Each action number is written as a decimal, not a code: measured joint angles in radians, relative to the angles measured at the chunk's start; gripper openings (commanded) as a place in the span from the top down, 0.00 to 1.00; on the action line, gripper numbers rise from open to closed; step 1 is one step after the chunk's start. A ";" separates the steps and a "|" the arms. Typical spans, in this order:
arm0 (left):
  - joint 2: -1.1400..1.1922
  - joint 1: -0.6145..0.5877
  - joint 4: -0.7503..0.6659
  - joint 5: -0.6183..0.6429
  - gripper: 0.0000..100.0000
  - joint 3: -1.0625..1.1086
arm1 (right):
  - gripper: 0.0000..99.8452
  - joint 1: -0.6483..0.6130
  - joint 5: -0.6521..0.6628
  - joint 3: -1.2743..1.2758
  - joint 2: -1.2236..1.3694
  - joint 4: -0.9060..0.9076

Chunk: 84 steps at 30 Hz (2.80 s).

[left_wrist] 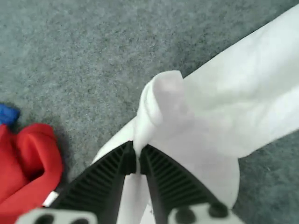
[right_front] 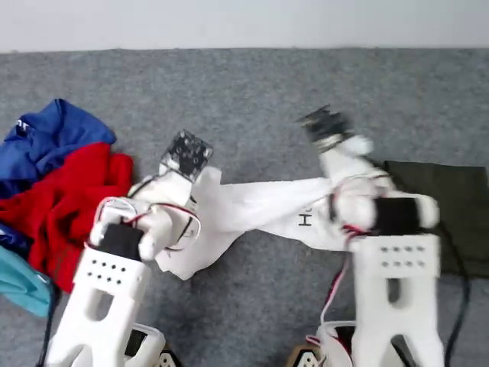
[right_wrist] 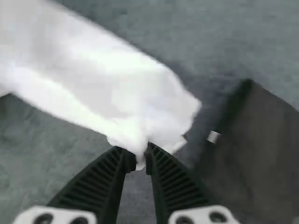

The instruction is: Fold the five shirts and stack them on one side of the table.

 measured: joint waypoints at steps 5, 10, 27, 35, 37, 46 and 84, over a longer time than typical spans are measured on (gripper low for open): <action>0.000 0.000 0.236 0.000 0.98 -0.264 | 0.99 0.201 -0.025 -0.110 -0.003 0.011; 0.000 0.000 0.408 0.002 0.98 -0.568 | 0.99 0.236 -0.028 -0.242 -0.006 0.080; -0.014 0.028 0.643 0.002 0.98 -1.347 | 0.99 0.166 -0.074 -0.798 -0.037 0.253; -0.015 0.029 0.635 0.002 0.98 -1.530 | 0.99 0.150 -0.107 -1.000 -0.049 0.256; -0.015 0.031 0.626 0.002 0.98 -1.559 | 0.99 0.150 -0.107 -1.060 -0.049 0.256; -0.017 0.031 0.586 0.002 0.98 -1.711 | 0.99 0.150 -0.110 -1.145 -0.052 0.256; 0.147 0.031 0.635 0.057 0.98 -1.774 | 0.99 0.147 -0.166 -0.868 -0.153 0.259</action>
